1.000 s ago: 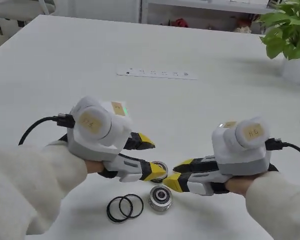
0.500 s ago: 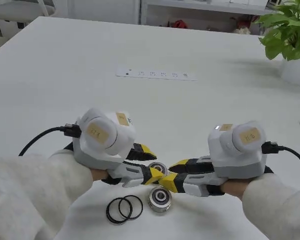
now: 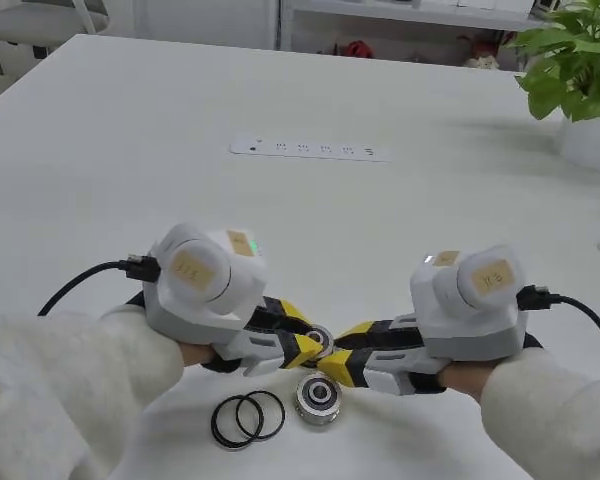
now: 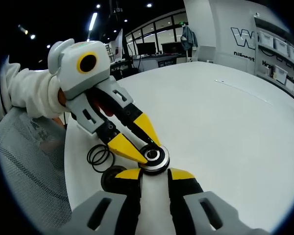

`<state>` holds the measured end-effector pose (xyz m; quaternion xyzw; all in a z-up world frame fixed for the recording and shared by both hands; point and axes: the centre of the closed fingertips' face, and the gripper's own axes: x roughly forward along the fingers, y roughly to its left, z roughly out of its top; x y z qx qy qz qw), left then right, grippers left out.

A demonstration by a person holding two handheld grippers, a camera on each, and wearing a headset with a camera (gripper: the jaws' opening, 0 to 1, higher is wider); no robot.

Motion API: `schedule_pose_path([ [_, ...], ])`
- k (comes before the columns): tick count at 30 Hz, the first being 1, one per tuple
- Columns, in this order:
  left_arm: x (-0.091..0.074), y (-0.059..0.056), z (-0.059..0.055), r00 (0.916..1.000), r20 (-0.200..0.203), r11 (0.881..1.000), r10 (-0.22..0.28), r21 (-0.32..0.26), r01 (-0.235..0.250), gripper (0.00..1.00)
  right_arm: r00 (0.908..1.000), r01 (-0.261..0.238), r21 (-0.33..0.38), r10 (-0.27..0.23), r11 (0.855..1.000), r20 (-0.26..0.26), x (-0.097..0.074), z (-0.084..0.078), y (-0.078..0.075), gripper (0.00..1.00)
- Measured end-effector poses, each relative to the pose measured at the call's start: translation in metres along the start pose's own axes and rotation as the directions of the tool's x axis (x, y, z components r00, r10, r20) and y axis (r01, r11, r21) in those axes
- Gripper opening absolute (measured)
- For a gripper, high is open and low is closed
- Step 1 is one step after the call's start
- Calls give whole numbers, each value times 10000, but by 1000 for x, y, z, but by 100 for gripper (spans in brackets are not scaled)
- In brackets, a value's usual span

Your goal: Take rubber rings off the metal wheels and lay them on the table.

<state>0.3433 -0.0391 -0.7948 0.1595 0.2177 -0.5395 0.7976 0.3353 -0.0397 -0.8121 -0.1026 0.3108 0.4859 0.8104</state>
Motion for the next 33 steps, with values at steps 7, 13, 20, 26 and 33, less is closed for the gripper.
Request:
schedule_pose_path([
  [7,0,0,0,10000,69,9999,52,-129,-51,14,10000,0,-12,0,10000,-93,0,-3,0,14],
  [13,0,0,0,9999,69,9998,80,-171,-78,14,9999,-34,-33,34,10000,-108,-1,-3,-1,9],
  [20,-1,0,0,9999,79,9997,104,-224,-102,14,9998,137,-71,-138,9999,-138,-2,-3,-5,0],
  [26,-1,0,0,9999,89,9998,145,-151,-143,14,9988,393,1355,-350,9900,-343,-2,-4,-9,0],
  [33,-2,-1,-1,9998,118,9998,171,-115,-170,14,9991,376,2765,-313,9603,-269,-3,-4,-12,0],
])
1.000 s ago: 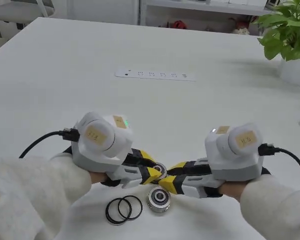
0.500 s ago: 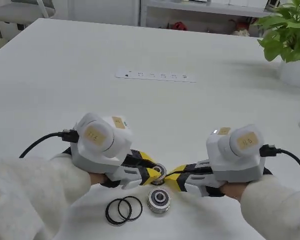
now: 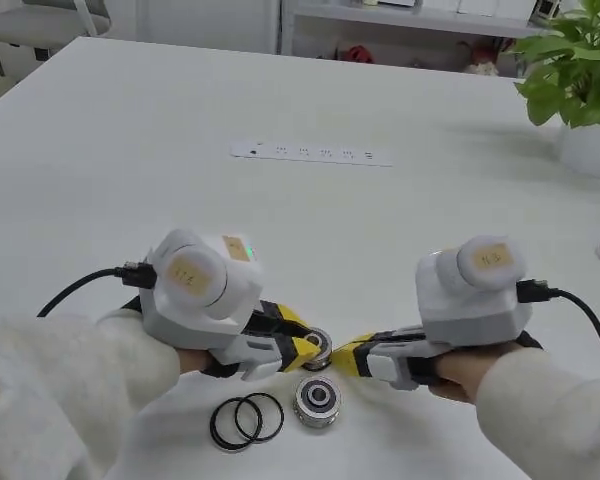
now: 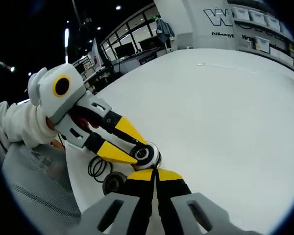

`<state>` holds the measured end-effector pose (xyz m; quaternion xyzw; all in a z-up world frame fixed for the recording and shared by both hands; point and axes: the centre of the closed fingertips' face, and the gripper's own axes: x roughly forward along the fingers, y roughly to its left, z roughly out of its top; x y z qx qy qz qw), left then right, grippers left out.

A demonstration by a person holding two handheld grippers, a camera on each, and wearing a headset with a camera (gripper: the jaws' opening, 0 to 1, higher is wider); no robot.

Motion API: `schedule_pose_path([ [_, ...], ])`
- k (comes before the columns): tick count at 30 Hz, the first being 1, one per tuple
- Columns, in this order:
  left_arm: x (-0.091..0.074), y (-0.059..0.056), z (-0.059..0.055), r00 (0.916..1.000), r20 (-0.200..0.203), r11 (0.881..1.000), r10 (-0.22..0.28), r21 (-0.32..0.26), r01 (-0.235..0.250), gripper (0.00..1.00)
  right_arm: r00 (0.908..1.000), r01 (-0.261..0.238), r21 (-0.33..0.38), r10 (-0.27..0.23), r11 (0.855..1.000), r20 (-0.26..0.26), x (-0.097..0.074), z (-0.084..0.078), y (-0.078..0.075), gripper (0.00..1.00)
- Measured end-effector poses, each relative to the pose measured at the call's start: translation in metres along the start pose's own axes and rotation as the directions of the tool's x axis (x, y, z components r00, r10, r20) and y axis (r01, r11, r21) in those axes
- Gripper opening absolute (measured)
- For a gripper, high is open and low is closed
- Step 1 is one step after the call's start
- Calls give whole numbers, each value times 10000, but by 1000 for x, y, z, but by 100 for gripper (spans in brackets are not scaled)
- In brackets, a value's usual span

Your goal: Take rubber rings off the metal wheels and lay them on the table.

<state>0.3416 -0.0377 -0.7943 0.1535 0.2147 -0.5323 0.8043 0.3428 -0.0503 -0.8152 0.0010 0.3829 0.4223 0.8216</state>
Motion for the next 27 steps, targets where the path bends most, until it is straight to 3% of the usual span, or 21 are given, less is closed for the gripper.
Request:
schedule_pose_path([
  [9,0,0,0,10000,63,10000,15,16,-15,14,9999,-73,489,67,9988,124,-2,1,-1,0],
  [12,0,0,0,10000,53,10000,51,21,-51,14,9989,-254,1180,206,9927,417,-5,7,-1,0],
  [27,0,1,-1,9999,118,9999,122,-3,-122,14,9966,-471,1804,339,9825,755,-6,14,4,0],
])
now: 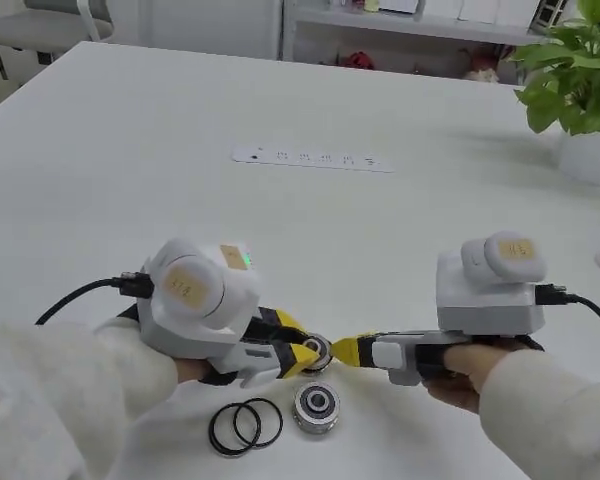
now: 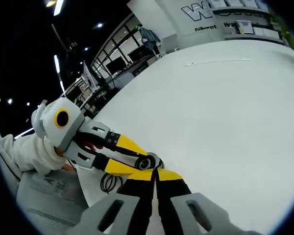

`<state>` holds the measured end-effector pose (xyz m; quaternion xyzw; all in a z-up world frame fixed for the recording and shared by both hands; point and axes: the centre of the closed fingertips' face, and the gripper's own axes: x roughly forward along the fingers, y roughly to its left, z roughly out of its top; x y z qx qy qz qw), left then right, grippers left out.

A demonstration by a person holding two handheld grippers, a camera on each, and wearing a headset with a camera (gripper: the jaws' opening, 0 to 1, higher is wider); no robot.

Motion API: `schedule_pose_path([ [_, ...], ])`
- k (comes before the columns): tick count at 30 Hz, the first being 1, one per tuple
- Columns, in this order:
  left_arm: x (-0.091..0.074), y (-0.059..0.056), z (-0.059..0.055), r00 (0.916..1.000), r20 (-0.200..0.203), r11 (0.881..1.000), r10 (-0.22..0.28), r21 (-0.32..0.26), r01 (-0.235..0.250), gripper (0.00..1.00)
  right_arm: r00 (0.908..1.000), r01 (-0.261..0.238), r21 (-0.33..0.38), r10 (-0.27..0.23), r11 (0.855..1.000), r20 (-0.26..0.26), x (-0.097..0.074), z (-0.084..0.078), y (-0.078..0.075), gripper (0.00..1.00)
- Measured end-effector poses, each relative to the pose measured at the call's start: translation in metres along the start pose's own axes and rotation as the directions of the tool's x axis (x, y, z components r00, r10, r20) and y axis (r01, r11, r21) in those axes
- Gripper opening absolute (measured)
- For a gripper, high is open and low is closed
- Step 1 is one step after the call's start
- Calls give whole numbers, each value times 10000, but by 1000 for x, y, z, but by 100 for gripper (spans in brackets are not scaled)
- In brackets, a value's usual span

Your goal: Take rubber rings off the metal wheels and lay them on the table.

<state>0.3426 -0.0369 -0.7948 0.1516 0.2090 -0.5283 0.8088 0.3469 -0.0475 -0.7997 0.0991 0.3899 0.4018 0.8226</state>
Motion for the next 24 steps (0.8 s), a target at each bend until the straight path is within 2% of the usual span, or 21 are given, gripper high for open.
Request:
schedule_pose_path([
  [24,-1,0,-1,9999,87,10000,64,-74,-63,14,9998,-178,-66,178,9998,24,0,2,7,0],
])
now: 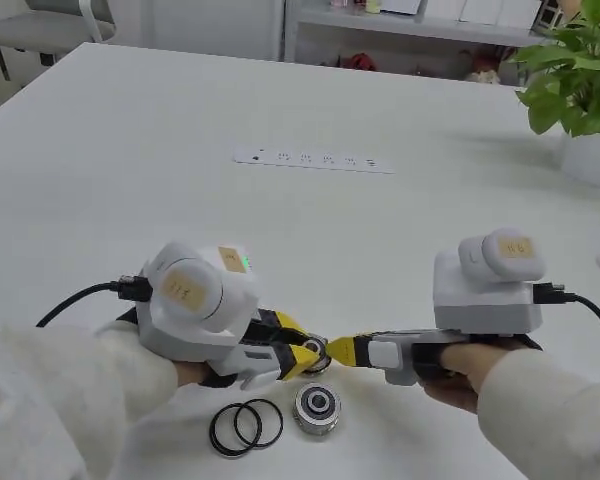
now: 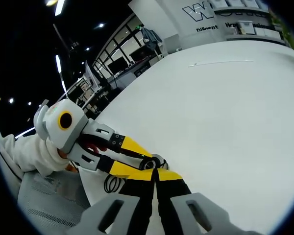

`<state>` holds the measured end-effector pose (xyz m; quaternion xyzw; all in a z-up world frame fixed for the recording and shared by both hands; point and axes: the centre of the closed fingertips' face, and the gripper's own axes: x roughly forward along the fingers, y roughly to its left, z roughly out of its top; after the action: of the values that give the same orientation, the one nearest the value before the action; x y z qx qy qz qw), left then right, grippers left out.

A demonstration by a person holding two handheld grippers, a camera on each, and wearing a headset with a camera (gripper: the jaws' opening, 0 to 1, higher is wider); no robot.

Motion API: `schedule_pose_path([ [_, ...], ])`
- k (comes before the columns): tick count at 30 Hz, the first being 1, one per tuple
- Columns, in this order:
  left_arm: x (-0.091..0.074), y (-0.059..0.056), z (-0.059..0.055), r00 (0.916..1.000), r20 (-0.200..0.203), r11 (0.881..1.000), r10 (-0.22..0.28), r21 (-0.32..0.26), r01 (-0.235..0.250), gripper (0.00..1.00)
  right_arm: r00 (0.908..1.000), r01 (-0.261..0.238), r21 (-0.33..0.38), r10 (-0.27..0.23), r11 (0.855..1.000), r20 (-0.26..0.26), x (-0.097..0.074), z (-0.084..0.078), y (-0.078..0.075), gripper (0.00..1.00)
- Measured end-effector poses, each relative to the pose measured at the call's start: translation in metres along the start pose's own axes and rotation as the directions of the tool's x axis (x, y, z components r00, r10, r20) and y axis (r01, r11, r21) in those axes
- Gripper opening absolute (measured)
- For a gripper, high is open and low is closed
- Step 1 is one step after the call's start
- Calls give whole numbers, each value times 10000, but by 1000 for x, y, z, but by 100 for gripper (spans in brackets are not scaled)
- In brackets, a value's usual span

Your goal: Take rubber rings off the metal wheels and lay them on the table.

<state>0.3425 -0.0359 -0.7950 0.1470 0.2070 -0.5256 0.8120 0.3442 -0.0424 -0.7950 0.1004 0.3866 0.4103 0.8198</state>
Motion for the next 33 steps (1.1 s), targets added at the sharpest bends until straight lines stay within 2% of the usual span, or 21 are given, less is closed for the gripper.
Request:
schedule_pose_path([
  [33,0,-1,0,10000,80,10000,11,-26,-11,14,9995,-302,-83,303,9995,96,0,2,7,0],
])
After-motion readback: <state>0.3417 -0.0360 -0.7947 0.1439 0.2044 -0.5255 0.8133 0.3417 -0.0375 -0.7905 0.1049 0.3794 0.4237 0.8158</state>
